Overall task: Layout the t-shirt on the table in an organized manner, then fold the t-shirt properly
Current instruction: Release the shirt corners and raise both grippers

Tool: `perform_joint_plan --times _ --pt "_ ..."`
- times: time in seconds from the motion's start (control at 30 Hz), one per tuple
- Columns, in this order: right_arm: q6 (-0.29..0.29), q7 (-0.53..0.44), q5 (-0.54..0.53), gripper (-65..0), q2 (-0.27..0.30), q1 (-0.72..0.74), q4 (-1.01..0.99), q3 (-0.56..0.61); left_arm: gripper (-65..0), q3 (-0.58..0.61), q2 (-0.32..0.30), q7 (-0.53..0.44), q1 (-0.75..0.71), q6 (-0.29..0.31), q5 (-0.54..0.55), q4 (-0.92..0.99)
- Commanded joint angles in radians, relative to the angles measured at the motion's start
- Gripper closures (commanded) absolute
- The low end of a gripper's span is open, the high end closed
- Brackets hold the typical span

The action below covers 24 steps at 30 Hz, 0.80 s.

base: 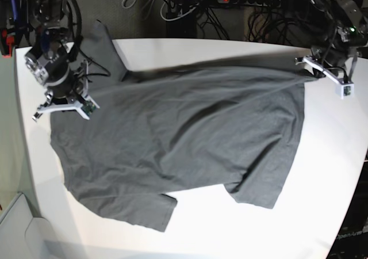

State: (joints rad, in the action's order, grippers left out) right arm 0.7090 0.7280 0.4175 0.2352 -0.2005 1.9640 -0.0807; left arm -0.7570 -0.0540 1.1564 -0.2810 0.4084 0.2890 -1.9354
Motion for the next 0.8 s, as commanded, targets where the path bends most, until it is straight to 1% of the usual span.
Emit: perform_joint_plan --times 0.0,0.13,0.2,0.23,0.27,0.37,0.43,0.47,0.57,0.67,0.77 --pt "-0.011 -0.009 0.007 0.0 0.011 0.028 -0.005 -0.008 -0.9 -0.003 -0.016 -0.014 0.01 -0.003 0.003 -0.02" --pt "-0.011 -0.009 0.005 0.0 0.011 0.1 -0.097 -0.003 -1.1 -0.003 -0.043 -0.014 0.012 -0.001 0.005 -0.022" --pt "-0.011 -0.009 0.005 0.0 0.011 0.141 -0.154 -0.003 -3.3 -0.003 -0.057 -0.014 0.004 0.001 0.006 -0.022" --pt "-0.011 -0.009 0.005 0.0 0.011 0.16 -0.186 -0.003 -5.9 -0.003 -0.062 -0.014 0.004 0.002 0.011 -0.022" --pt "-0.011 -0.009 0.005 0.0 0.01 0.175 -0.214 -0.003 -8.6 -0.003 -0.066 -0.014 0.001 0.017 0.025 -0.022" --pt "-0.011 -0.012 0.005 0.0 -0.015 0.232 -0.317 -0.004 -19.0 -0.005 -0.088 -0.017 -0.03 0.106 0.06 -0.022" --pt "-0.011 -0.017 0.005 0.0 -0.021 0.261 -0.38 -0.004 -23.7 -0.006 -0.088 -0.016 -0.033 0.145 0.063 -0.022" --pt "-0.011 -0.017 0.005 0.0 -0.023 0.272 -0.41 -0.004 -24.9 -0.017 -0.088 -0.017 -0.033 0.16 0.065 -0.022" --pt "-0.011 -0.02 0.005 0.0 -0.024 0.273 -0.453 -0.001 -24.8 -0.075 -0.083 -0.02 -0.024 0.202 0.066 -0.022" --pt "-0.011 -0.02 0.004 0.0 -0.024 0.263 -0.453 0.0 -24.8 -0.128 -0.085 -0.02 0.055 0.241 0.066 -0.017" --pt "-0.011 -0.029 0.004 0.0 -0.024 0.229 -0.444 0.009 -24.8 -0.141 -0.086 -0.022 0.174 0.243 0.059 -0.009"
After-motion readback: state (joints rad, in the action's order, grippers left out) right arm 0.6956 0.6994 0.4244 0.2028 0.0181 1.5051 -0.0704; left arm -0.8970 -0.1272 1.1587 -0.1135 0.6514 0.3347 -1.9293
